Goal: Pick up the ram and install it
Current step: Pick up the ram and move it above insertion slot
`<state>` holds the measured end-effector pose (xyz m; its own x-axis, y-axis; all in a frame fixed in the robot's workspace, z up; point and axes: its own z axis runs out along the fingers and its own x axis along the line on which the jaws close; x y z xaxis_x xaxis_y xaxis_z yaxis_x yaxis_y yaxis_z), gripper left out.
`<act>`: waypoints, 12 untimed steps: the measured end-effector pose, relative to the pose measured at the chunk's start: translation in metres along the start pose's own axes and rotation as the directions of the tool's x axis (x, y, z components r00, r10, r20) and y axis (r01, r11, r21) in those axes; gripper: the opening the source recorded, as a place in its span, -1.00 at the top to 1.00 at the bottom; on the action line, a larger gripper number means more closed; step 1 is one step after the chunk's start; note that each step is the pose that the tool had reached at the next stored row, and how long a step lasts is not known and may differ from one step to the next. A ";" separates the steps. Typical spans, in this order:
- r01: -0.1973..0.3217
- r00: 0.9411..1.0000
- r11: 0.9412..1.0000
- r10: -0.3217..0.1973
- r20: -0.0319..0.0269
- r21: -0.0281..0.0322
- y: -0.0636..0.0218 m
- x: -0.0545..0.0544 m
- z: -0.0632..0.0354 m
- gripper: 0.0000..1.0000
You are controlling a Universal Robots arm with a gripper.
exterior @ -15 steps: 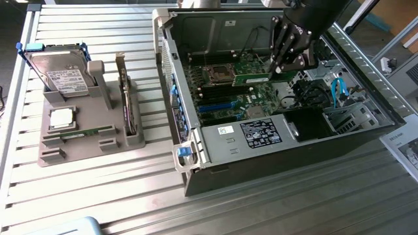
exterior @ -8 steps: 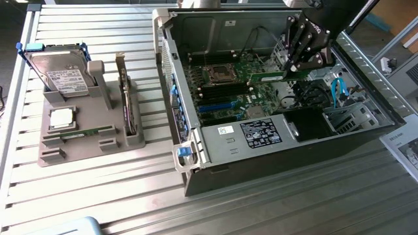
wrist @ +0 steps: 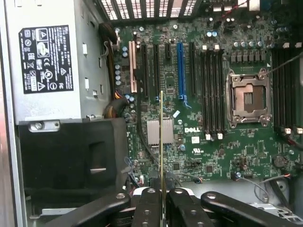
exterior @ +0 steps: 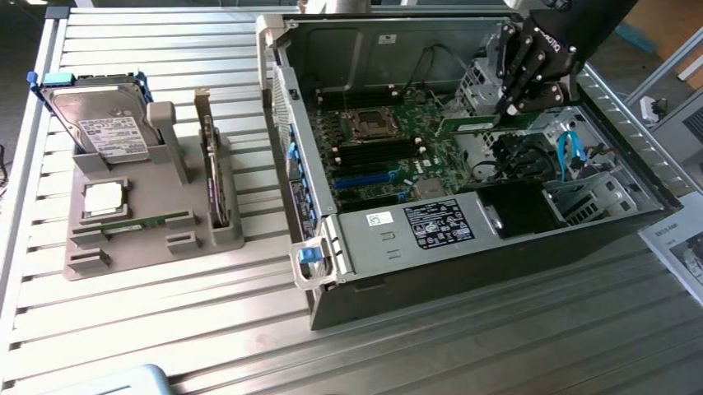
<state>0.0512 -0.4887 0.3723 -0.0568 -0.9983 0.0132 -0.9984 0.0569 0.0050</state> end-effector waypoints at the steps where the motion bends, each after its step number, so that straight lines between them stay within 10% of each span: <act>1: 0.000 1.000 1.000 0.000 0.000 0.000 -0.0017 -0.004 0.0002 0.73; 7: 0.000 1.000 1.000 0.000 0.000 0.000 -0.0010 -0.044 -0.0001 0.73; 12: 0.000 1.000 1.000 0.000 0.000 0.000 -0.0007 -0.050 -0.0003 0.73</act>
<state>0.0547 -0.4384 0.3719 -0.0568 -0.9983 0.0137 -0.9984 0.0569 0.0050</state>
